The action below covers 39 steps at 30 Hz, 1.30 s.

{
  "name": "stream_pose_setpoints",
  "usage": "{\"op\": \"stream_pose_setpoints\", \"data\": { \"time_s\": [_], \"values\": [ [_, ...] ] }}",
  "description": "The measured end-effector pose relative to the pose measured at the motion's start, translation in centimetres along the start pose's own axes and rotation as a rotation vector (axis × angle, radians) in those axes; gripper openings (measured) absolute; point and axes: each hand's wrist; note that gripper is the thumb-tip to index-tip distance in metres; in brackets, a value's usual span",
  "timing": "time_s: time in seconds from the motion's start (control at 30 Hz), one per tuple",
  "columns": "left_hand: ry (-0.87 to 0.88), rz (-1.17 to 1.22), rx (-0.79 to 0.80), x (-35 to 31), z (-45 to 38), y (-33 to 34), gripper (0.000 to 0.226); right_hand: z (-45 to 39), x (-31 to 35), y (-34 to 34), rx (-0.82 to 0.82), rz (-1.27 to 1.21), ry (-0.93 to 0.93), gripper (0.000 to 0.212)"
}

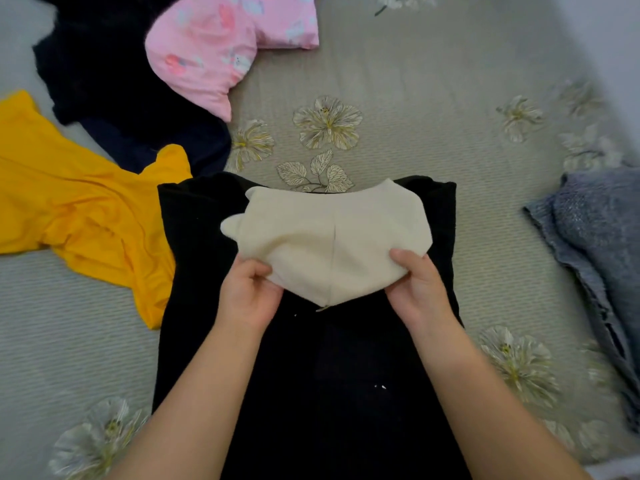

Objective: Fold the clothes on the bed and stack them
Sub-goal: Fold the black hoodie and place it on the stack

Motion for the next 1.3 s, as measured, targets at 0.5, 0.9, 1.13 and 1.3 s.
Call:
{"op": "stream_pose_setpoints", "data": {
  "time_s": [0.5, 0.9, 1.13, 1.3],
  "values": [
    [0.363, -2.450, 0.281, 4.0, 1.0, -7.4, 0.057, 2.8, -7.9, -7.8, 0.170, 2.197, 0.041, 0.053],
    [0.417, -2.362, 0.510, 6.6, 7.9, -13.5, 0.065, 16.0, -7.7, -11.9, 0.557, 2.361, 0.004, 0.059],
    [0.155, -2.580, 0.817, 8.0, 21.0, -21.2, 0.045, 23.3, -10.1, -16.0, 0.827, 2.665, 0.195, 0.089],
    [-0.177, -2.701, 0.689, 9.5, 24.1, -22.6, 0.090, 23.0, -11.0, -17.5, 0.845, 2.817, 0.226, 0.088]
  ]
}}
Point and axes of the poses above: each hand's wrist, its own z-axis away from the middle knuckle, its own y-axis out of the palm, x = y × z, and after that the axes turned 9 degrees about x, right-handed
